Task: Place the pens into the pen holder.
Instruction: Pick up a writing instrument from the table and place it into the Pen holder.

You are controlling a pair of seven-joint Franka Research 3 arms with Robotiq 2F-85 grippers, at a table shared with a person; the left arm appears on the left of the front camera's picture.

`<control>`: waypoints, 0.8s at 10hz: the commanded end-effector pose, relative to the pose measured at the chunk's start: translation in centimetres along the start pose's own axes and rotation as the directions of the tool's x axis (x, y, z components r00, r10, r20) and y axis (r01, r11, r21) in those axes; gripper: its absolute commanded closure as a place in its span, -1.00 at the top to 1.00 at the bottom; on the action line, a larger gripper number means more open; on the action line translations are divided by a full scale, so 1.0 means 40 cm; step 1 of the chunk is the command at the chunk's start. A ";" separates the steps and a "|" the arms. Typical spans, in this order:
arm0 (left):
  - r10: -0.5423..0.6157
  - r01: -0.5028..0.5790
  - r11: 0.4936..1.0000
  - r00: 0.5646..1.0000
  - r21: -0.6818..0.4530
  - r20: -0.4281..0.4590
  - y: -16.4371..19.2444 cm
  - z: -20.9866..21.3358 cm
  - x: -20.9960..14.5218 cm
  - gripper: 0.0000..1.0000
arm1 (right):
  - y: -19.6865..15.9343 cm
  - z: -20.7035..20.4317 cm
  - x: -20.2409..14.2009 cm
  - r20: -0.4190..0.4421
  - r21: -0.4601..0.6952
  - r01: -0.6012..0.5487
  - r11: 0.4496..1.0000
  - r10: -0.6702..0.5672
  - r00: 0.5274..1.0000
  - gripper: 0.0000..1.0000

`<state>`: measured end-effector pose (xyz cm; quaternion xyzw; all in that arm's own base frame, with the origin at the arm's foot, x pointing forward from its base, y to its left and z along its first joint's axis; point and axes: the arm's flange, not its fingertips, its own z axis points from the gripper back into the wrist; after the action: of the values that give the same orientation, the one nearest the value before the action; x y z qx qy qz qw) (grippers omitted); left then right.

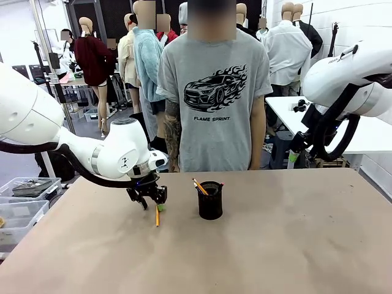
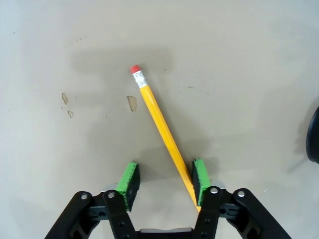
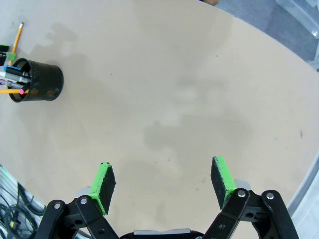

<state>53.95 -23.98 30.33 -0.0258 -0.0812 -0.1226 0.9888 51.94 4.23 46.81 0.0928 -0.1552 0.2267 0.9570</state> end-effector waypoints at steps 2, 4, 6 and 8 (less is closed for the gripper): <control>0.006 -0.004 0.997 0.999 0.076 -0.037 -0.028 -0.007 -0.010 -1.00 | -0.003 -0.003 -0.002 0.005 -0.006 -0.013 1.000 0.013 1.000 0.92; 0.005 -0.001 0.995 0.999 0.103 -0.040 -0.034 0.002 -0.022 -1.00 | -0.003 -0.003 -0.002 0.005 -0.006 -0.013 1.000 0.013 1.000 0.92; -0.001 0.006 0.994 0.999 0.108 -0.046 -0.037 0.010 -0.029 -1.00 | -0.003 -0.003 -0.002 0.005 -0.006 -0.013 1.000 0.013 1.000 0.92; -0.013 0.015 0.997 1.000 0.076 -0.024 -0.026 0.026 -0.036 -1.00 | -0.003 -0.003 -0.002 0.005 -0.006 -0.013 1.000 0.013 1.000 0.92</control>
<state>52.94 -25.06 30.91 0.0094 -0.0705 -0.1305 0.9889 51.94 4.23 46.81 0.0928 -0.1552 0.2267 0.9570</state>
